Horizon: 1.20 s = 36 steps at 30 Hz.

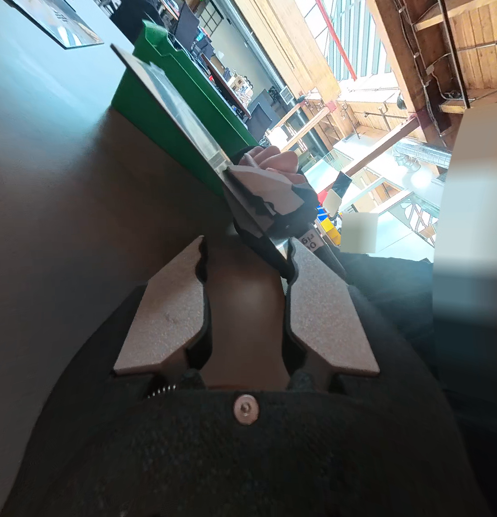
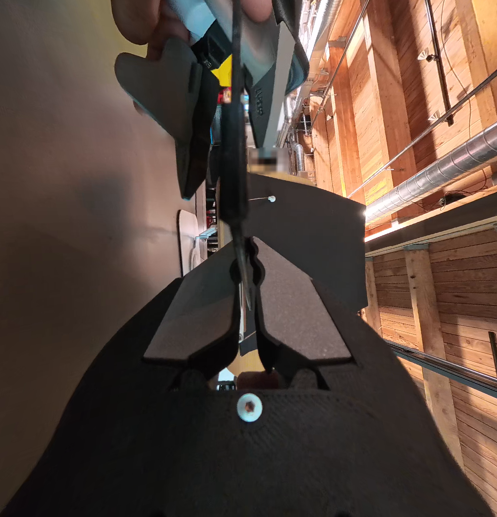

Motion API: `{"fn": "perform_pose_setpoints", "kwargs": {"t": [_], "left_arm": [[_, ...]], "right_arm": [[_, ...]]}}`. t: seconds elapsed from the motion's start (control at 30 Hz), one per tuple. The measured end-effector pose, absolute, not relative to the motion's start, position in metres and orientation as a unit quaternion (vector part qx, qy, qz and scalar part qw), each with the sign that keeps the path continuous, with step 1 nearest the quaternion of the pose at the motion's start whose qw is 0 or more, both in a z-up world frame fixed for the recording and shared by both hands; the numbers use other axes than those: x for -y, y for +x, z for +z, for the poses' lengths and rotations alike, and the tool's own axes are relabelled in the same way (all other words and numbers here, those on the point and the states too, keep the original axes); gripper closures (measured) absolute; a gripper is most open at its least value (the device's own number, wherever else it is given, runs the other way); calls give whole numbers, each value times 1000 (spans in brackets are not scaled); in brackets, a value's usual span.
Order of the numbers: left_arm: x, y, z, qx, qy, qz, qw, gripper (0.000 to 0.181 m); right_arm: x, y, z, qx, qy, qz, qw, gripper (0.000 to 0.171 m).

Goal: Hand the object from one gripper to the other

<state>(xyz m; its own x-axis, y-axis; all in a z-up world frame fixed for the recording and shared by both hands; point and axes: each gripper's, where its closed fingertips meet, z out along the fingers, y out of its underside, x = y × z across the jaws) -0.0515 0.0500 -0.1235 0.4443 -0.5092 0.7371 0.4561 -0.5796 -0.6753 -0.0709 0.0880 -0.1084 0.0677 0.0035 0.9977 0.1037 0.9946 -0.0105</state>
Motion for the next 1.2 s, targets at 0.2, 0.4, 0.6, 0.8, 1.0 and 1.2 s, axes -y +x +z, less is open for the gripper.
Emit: {"fn": "perform_pose_setpoints", "kwargs": {"t": [0.2,0.4,0.6,0.8,1.0,1.2], "left_arm": [[-47,-39,-121,-64,-709,-520,471,169],[-52,-47,-116,-88,-725,-440,523,177],[-58,-68,-102,-51,-703,-411,578,181],[-53,-85,-79,-59,-666,-365,647,181],[-48,-78,-71,-106,-653,-325,676,181],[-57,-56,-85,-131,-676,-318,652,181]], "right_arm": [[-82,-72,-112,686,-24,-52,726,171],[-82,-68,-111,684,-55,15,728,126],[-101,-57,-97,677,-157,108,710,112],[-117,-54,-99,674,-296,271,621,137],[-100,-49,-95,633,-396,523,411,133],[-85,-48,-77,557,-424,654,286,110]]}}
